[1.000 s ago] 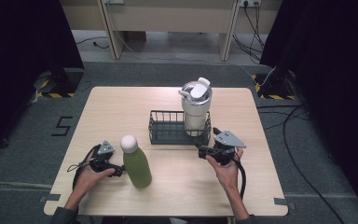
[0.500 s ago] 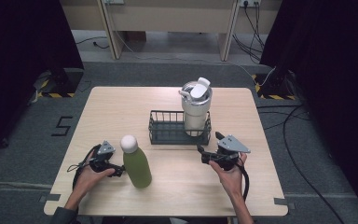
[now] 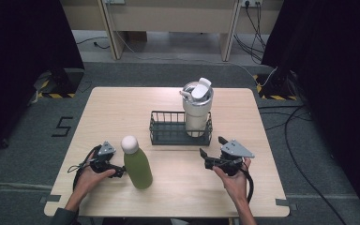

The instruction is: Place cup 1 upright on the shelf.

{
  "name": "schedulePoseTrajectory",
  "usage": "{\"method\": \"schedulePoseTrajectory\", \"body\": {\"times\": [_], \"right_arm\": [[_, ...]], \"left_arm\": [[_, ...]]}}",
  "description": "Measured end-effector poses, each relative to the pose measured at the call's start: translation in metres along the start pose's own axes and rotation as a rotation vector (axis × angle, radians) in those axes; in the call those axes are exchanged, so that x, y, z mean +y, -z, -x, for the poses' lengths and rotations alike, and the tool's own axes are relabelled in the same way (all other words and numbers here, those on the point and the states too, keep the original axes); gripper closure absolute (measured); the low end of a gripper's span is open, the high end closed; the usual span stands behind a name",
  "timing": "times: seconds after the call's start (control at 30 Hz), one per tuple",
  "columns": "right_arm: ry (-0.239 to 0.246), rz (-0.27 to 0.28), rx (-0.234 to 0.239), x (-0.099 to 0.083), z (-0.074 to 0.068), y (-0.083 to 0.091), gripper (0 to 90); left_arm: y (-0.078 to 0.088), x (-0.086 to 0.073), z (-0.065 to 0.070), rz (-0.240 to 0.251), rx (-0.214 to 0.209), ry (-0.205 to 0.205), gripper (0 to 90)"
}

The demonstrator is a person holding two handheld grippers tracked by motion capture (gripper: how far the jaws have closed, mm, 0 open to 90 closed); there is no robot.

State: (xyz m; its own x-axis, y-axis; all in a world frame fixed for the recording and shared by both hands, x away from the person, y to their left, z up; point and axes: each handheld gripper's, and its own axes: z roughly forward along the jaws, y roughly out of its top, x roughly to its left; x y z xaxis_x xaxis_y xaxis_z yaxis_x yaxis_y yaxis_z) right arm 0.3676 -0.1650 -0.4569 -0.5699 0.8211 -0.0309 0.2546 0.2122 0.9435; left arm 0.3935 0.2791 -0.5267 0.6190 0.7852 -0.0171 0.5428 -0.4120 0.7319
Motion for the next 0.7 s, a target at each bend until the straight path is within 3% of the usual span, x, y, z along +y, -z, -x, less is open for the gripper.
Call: {"method": "schedulePoseTrajectory", "body": {"times": [0.7], "right_arm": [[-0.003,-0.059,0.011,-0.022,-0.002,0.004,15.2]], "left_arm": [[0.000,0.000,0.000,-0.002,-0.001,-0.003,0.0]]}}
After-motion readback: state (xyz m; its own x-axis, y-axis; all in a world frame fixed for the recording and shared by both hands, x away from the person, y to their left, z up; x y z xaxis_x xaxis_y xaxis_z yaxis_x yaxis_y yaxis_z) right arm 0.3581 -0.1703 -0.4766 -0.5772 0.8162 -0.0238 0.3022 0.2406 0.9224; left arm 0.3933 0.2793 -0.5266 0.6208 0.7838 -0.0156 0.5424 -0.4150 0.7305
